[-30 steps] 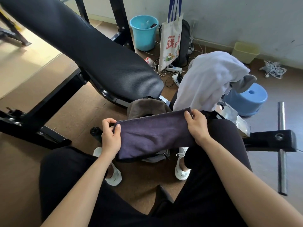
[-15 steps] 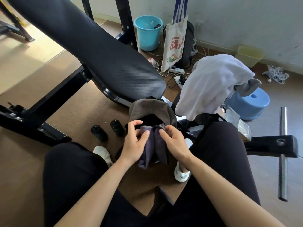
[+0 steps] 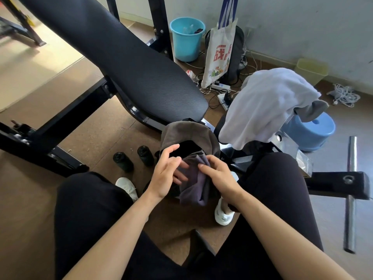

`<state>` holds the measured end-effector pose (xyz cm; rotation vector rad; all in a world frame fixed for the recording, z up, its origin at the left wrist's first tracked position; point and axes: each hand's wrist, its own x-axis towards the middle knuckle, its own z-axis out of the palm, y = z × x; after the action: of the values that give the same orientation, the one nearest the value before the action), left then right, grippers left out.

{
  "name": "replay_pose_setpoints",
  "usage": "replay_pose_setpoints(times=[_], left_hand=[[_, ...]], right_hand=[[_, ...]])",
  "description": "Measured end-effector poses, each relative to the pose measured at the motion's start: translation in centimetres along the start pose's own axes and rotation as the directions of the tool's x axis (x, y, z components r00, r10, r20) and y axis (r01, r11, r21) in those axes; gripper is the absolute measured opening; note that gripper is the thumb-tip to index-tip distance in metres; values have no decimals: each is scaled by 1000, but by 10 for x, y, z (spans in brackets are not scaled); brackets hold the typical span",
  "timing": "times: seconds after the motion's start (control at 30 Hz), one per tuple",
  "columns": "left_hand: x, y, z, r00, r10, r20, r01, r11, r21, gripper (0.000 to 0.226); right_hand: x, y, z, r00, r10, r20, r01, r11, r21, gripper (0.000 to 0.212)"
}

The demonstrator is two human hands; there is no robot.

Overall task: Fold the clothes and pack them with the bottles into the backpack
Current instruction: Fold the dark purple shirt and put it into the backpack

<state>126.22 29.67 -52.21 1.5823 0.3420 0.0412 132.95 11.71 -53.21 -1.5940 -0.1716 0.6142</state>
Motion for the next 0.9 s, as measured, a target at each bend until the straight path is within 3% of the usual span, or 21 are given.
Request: replay_pose_setpoints(times=[0.1,0.2,0.33,0.4,0.5,0.6,0.7,0.77,0.9], left_hand=[[6,-4,-4,976,-24,-216,31,999,32,36],[7,-6,-7,948,-158,-276,159,987,-20,39],[1,2,-1,931,-366,-1,355,904,-238,52],[-2,3,3,927,-361,101,374,904,-204,65],[-3,-3,7,955,-283,92,288,956,-48,74],[-3,-4,5,976,-193,104,195,981,-8,64],[-3,-4,1,979,-98,177,77,990,121,34],[-4,-3,-1,978,-79,194,47,985,164,24],[-2,0,-6,981,-82,174,59,990,129,41]], right_hand=[[1,-10,-3,991,136,-8,-128,950,286,23],[2,-20,-9,971,238,25,-225,873,433,27],[7,-24,-15,940,342,-9,-288,803,523,32],[9,-23,-17,927,374,-31,-300,788,538,34],[8,-23,-17,914,394,-95,-289,798,529,31],[8,-18,-17,903,338,-266,-226,899,375,26],[8,-14,-16,889,269,-370,-174,947,271,21],[8,-13,-16,925,218,-312,-128,951,283,5],[4,-12,-19,999,26,-25,-20,970,241,7]])
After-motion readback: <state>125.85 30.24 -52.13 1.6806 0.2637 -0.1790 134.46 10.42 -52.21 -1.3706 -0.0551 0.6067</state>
